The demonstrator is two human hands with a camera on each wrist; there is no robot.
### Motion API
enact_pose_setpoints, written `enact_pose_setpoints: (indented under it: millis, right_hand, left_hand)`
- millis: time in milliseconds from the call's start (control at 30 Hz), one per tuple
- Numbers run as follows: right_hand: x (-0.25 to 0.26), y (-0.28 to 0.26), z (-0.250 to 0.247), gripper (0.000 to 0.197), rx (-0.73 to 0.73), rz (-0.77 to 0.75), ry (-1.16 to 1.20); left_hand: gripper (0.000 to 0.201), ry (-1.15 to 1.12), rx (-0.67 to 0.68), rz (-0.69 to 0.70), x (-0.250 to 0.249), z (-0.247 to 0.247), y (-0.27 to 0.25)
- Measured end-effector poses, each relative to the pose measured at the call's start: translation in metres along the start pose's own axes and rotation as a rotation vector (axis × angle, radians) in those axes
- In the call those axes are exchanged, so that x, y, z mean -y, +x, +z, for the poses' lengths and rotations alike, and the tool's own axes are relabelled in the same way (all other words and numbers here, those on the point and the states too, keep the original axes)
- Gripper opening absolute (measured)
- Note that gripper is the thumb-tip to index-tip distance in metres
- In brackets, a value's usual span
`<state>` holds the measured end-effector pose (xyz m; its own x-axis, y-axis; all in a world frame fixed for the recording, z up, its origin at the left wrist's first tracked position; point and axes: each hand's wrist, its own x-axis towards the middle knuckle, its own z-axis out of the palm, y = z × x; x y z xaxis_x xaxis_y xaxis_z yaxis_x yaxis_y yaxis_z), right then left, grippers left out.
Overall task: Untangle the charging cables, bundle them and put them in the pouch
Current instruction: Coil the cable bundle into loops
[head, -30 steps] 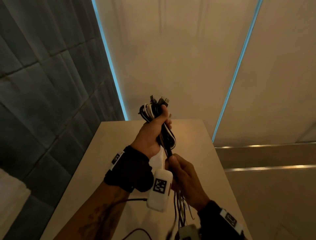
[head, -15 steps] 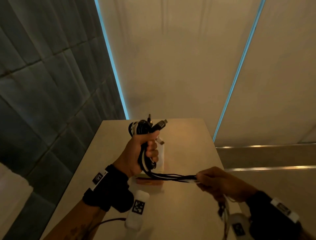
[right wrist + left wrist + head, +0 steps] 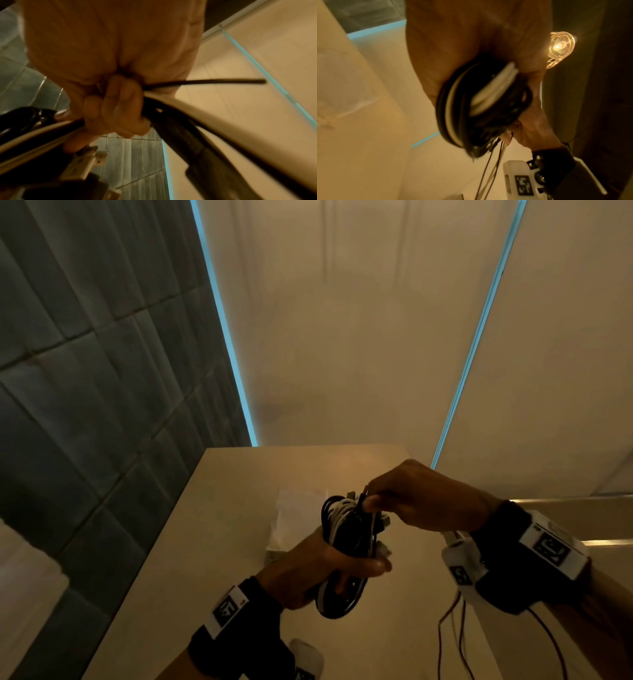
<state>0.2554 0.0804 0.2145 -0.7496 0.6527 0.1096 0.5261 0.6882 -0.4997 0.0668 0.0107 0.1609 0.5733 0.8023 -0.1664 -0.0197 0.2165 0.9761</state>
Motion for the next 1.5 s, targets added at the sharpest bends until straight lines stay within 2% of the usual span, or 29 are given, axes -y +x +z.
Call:
enact_pose_setpoints:
  millis: [100,167,300,367,433,467,567,667,733,833,900,1000,1067,1133,1200,1233,1300,1367,1433,1500]
  right_hand:
    - [-0.003,0.002,0.005,0.022,0.011,0.010,-0.028]
    - [-0.003,0.002,0.005,0.024,0.010,0.005,-0.032]
    - [0.000,-0.001,0.005,0.024,0.006,0.005,-0.005]
    - [0.000,-0.005,0.005,0.028,-0.013,0.019,0.015]
    - [-0.007,-0.013,0.006,0.029,-0.029,0.083,0.170]
    - [-0.012,-0.019,0.009,0.029,-0.004,0.147,0.326]
    - [-0.025,-0.042,0.028,0.030,0.064,0.278,0.777]
    - [-0.032,-0.061,0.053,0.029,0.016,0.231,0.942]
    - [-0.034,-0.068,0.067,0.027,-0.009,0.237,1.077]
    - [-0.032,-0.069,0.081,0.038,-0.186,0.319,1.156]
    - [-0.024,-0.062,0.081,0.039,-0.358,0.393,1.044]
    - [-0.003,-0.044,0.073,0.021,-0.483,0.411,0.449]
    - [0.012,-0.033,0.072,0.014,-0.436,0.359,0.124]
    - [0.025,-0.027,0.070,0.025,-0.336,0.300,-0.032]
    - [0.033,-0.022,0.068,0.031,-0.274,0.347,0.029]
    - [0.040,-0.020,0.066,0.030,-0.233,0.374,0.078]
    - [0.045,-0.016,0.066,0.029,-0.160,0.379,0.062]
    - [0.050,-0.008,0.067,0.040,-0.082,0.380,-0.011]
    - [0.039,-0.006,0.076,0.048,-0.114,0.247,-0.070]
    - [0.029,-0.009,0.081,0.049,-0.231,0.123,0.058]
  left_hand:
    - [0.045,0.114,-0.057,0.001,0.000,-0.003,-0.001]
    - [0.044,0.132,-0.043,0.023,-0.003,-0.004,-0.002]
    - [0.048,0.076,0.061,0.066,0.001,-0.004,-0.003]
    - [0.035,-0.054,0.023,0.049,0.007,0.000,-0.002]
    - [0.011,-0.247,-0.052,0.012,0.013,0.004,0.000]
    - [0.007,-0.335,-0.078,-0.005,0.015,0.004,0.003]
    - [0.020,-0.449,-0.195,-0.020,0.020,0.000,0.011]
    - [0.028,-0.554,-0.316,0.004,0.024,-0.007,0.015]
    - [0.022,-0.606,-0.362,0.010,0.027,-0.009,0.016]
    - [0.019,-0.643,-0.403,0.016,0.029,-0.008,0.018]
    - [0.022,-0.606,-0.449,0.023,0.027,-0.004,0.021]
    - [0.031,-0.509,-0.496,0.019,0.024,0.003,0.024]
    - [0.045,-0.429,-0.487,0.005,0.025,0.007,0.027]
    - [0.064,-0.368,-0.428,-0.013,0.029,0.010,0.030]
    - [0.079,-0.365,-0.364,-0.012,0.031,0.013,0.034]
    - [0.075,-0.397,-0.346,-0.009,0.029,0.016,0.034]
    - [0.050,-0.524,-0.331,0.005,0.020,0.023,0.033]
    - [0.038,-0.601,-0.375,0.026,0.018,0.022,0.036]
    - [0.031,-0.633,-0.473,0.075,0.017,0.014,0.040]
    - [0.031,-0.644,-0.529,0.105,0.015,0.003,0.043]
